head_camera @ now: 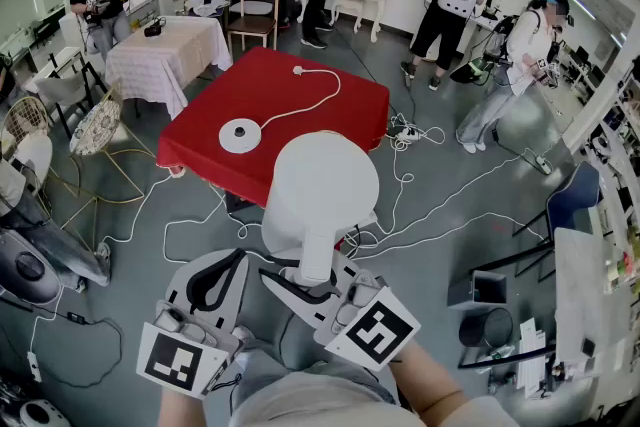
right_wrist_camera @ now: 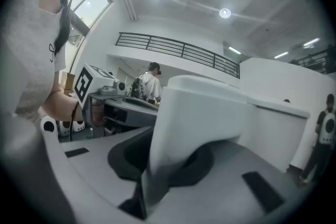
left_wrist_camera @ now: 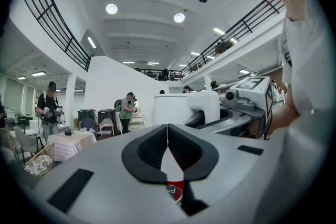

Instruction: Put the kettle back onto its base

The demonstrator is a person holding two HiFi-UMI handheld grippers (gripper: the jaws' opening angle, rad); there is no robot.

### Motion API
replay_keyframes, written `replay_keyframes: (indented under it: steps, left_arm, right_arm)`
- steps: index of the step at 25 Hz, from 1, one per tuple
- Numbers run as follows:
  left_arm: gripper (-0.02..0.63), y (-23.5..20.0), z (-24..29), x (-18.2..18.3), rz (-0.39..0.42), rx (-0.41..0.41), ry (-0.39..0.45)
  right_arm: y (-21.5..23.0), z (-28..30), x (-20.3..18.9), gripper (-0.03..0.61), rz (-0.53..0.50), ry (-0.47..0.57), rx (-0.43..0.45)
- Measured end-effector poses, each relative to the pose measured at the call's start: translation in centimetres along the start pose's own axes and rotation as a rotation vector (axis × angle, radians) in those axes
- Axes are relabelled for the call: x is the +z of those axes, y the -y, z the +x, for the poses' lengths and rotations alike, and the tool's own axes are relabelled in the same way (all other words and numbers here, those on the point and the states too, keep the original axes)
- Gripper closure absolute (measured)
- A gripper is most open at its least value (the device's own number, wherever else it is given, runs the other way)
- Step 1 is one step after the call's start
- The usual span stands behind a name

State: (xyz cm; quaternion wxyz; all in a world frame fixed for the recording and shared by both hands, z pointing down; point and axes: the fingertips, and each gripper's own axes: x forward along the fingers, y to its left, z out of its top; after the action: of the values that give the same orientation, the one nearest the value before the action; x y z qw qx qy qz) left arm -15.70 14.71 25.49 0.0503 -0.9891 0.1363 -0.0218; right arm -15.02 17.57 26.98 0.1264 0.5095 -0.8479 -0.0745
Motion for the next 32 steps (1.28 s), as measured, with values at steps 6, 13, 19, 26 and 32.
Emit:
replay_keyframes:
  steps: [6, 13, 19, 26, 32]
  left_arm:
    - [0.601, -1.3, 0.1, -0.2, -0.005, -0.001, -0.003]
    - [0.601, -3.3, 0.4, -0.2, -0.006, -0.008, -0.006]
    - [0.601, -7.0, 1.1, -0.6, -0.005, -0.015, -0.005]
    - [0.601, -11.7, 2.2, -1.5, 0.013, -0.072, -0.022]
    - [0.601, -15.6, 2.8, -1.8, 0.0, -0.094, -0.012]
  right_arm:
    - [0.4, 1.1, 0.0, 0.511, 0.012, 0.002, -0.007]
    - [1.2, 3.2, 0.1, 0.511, -0.001, -0.011, -0.01]
    - [3.3, 6.3, 0.7, 0.511, 0.039, 0.034, -0.031]
    - [6.1, 11.9, 0.9, 0.511, -0.001, 0.039, -0.076]
    - [8.0, 15.6, 1.1, 0.511, -0.021, 0.019, -0.109]
